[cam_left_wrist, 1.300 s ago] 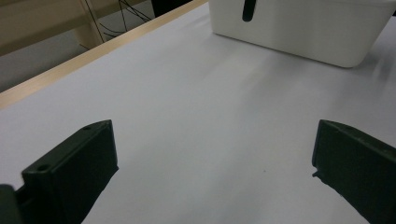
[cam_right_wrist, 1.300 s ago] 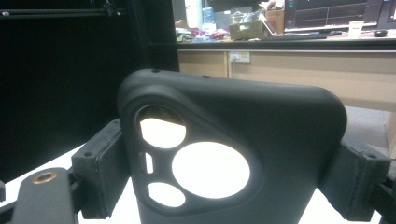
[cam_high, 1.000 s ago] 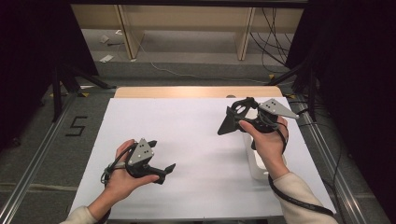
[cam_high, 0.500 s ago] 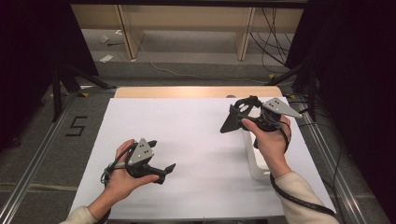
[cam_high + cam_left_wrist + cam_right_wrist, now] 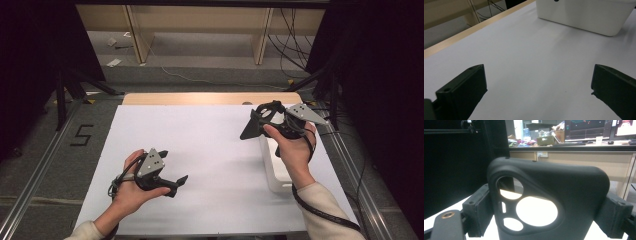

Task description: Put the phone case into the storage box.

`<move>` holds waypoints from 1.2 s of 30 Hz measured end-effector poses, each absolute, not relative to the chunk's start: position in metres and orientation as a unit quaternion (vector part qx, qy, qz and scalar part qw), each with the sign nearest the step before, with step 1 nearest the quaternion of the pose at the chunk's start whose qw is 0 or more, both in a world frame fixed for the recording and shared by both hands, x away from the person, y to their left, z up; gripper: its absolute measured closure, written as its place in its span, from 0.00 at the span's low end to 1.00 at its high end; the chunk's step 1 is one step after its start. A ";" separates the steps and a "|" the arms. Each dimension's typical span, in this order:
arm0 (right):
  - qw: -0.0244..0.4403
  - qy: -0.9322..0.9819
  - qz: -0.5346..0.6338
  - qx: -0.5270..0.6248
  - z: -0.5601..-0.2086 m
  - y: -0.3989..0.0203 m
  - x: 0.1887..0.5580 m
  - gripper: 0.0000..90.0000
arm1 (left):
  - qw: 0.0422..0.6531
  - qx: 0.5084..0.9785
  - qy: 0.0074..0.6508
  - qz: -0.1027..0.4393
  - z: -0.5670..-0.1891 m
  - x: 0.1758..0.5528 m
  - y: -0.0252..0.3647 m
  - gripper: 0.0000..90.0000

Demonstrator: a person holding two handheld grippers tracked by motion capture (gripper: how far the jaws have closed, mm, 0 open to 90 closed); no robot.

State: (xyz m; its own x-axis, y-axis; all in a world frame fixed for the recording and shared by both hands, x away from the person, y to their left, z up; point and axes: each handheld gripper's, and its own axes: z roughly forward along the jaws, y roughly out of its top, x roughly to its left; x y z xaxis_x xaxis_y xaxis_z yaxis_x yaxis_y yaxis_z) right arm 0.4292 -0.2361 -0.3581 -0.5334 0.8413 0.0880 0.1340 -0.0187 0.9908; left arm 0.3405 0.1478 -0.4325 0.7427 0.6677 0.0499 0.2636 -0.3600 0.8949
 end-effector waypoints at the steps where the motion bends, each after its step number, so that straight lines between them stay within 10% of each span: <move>1: 0.295 0.635 0.603 0.384 -0.358 -0.237 0.429 0.18 | 0.484 0.798 0.292 0.209 -0.433 0.341 0.148 0.00; 36: 0.316 0.617 0.603 0.395 -0.350 -0.254 0.432 0.18 | 0.484 0.797 0.293 0.211 -0.432 0.341 0.148 0.00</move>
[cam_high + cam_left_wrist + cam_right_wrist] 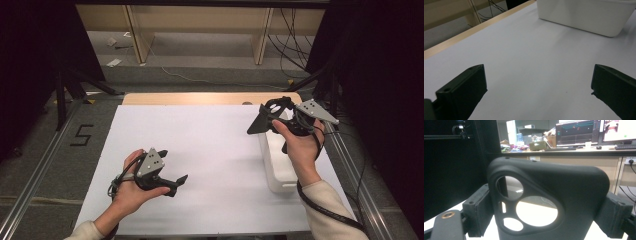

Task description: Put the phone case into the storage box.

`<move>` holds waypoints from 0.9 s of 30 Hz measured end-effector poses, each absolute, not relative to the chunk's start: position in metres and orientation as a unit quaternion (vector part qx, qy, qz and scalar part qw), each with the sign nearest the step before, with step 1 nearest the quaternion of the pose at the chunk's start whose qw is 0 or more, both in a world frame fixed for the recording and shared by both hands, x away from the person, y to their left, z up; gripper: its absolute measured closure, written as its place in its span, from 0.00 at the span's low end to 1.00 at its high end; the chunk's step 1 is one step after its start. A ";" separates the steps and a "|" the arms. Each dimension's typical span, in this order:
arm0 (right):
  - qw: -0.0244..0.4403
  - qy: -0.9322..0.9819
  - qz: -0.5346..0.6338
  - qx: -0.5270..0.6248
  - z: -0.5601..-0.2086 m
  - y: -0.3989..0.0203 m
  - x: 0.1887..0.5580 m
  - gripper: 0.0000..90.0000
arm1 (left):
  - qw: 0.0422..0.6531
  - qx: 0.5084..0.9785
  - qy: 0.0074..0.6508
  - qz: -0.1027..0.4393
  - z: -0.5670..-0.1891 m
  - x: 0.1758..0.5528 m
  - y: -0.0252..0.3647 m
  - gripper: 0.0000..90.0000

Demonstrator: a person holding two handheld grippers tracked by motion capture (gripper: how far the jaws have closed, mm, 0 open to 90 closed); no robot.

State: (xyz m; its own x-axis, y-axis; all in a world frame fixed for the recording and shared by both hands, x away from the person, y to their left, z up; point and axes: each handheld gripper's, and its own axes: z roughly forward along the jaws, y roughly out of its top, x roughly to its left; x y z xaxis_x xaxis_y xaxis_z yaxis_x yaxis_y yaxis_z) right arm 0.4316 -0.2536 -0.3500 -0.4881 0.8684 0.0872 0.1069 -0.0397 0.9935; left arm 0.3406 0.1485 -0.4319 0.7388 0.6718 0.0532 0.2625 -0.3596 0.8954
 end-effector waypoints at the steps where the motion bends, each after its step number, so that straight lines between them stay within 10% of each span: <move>1: 0.316 0.617 0.603 0.395 -0.350 -0.254 0.432 0.18 | 0.484 0.797 0.293 0.211 -0.432 0.341 0.148 0.00; 27: 0.332 0.606 0.596 0.409 -0.348 -0.267 0.435 0.18 | 0.485 0.797 0.293 0.211 -0.432 0.341 0.148 0.00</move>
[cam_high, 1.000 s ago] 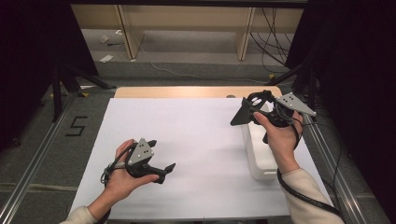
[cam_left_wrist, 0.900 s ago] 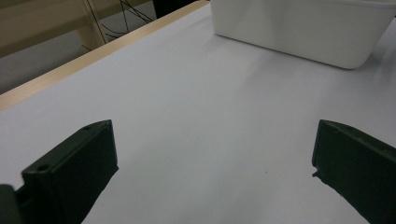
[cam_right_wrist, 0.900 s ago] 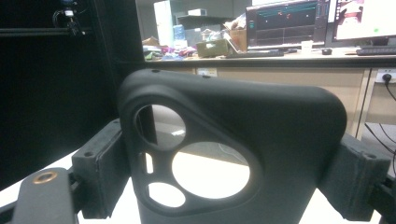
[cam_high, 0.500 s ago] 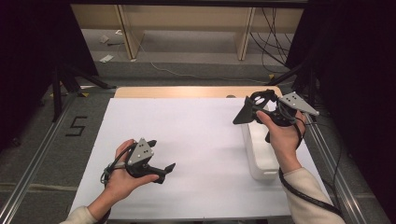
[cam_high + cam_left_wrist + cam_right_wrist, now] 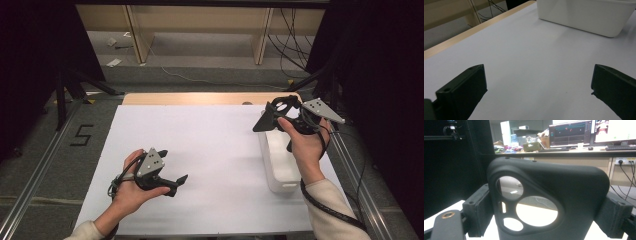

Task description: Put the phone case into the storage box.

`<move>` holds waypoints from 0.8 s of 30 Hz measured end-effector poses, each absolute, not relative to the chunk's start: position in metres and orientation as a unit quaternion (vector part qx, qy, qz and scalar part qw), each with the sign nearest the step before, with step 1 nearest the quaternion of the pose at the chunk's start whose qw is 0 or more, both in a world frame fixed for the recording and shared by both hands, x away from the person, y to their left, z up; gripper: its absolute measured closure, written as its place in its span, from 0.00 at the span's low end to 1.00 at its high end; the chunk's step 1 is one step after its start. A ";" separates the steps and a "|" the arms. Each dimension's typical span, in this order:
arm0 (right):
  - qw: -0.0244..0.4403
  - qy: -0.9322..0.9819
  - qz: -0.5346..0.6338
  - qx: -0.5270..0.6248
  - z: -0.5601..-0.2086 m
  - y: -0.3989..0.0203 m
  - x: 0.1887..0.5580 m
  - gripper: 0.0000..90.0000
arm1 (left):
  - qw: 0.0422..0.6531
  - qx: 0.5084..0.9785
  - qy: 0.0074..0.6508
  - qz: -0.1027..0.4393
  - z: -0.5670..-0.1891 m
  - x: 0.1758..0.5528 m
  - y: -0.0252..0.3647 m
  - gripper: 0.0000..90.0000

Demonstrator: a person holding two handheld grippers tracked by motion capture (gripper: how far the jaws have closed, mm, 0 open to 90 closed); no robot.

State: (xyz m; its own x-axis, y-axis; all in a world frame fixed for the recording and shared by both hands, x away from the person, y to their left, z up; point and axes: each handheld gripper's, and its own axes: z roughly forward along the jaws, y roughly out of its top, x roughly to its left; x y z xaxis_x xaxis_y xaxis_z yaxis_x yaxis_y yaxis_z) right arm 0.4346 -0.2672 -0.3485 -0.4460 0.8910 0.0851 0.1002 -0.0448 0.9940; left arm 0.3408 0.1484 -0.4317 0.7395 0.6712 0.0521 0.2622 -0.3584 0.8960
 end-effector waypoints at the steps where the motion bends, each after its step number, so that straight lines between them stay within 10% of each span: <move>1: 0.333 0.606 0.595 0.409 -0.348 -0.268 0.435 0.18 | 0.485 0.796 0.293 0.211 -0.432 0.341 0.148 0.00; 24: 0.345 0.599 0.589 0.419 -0.348 -0.279 0.437 0.18 | 0.487 0.795 0.294 0.211 -0.432 0.341 0.148 0.00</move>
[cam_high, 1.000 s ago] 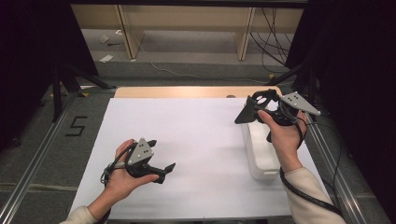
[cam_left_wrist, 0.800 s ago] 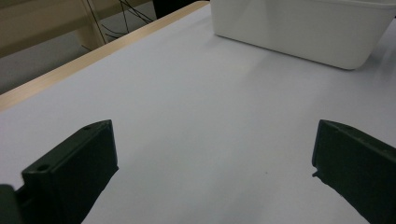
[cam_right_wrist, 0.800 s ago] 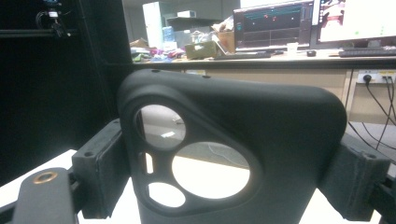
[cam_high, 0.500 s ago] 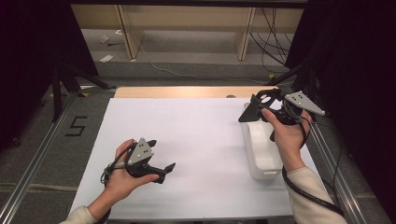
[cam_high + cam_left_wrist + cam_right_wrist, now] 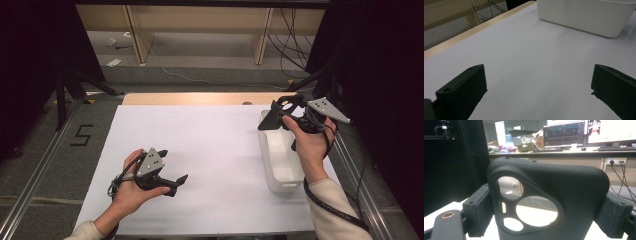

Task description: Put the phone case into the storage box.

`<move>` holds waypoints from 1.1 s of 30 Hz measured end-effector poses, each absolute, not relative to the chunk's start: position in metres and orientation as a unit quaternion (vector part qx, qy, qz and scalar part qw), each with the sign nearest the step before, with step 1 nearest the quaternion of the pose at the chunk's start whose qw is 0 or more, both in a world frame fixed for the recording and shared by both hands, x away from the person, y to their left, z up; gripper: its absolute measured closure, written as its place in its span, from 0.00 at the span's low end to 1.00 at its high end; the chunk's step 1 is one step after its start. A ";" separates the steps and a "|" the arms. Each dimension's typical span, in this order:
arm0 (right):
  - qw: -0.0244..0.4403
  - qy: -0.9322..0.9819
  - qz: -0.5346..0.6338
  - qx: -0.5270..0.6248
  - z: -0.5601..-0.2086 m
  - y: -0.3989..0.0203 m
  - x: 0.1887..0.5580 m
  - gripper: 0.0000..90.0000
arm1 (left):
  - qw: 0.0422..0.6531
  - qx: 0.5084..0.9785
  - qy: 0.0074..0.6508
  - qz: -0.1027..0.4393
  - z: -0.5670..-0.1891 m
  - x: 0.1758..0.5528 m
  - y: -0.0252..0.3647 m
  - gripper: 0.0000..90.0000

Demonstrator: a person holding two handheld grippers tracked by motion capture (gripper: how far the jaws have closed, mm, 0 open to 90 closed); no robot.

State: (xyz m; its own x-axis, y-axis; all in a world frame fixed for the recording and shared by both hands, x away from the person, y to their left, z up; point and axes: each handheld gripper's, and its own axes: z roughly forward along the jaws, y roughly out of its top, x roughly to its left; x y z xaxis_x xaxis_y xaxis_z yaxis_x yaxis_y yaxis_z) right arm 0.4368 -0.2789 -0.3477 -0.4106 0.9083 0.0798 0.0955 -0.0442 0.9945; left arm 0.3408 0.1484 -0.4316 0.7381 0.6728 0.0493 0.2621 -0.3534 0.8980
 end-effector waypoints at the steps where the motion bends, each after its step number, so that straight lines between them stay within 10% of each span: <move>1: 0.345 0.599 0.588 0.420 -0.348 -0.279 0.437 0.18 | 0.487 0.795 0.294 0.211 -0.432 0.341 0.148 0.00; 33: 0.363 0.596 0.573 0.429 -0.350 -0.290 0.439 0.18 | 0.488 0.794 0.294 0.212 -0.431 0.341 0.148 0.00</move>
State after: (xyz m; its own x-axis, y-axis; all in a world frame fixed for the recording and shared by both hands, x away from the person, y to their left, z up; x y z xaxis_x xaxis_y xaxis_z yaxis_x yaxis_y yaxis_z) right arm 0.4395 -0.2901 -0.3502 -0.3675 0.9281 0.0591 0.0960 -0.0254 0.9951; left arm 0.3406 0.1483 -0.4311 0.7378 0.6733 0.0492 0.2596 -0.3502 0.9000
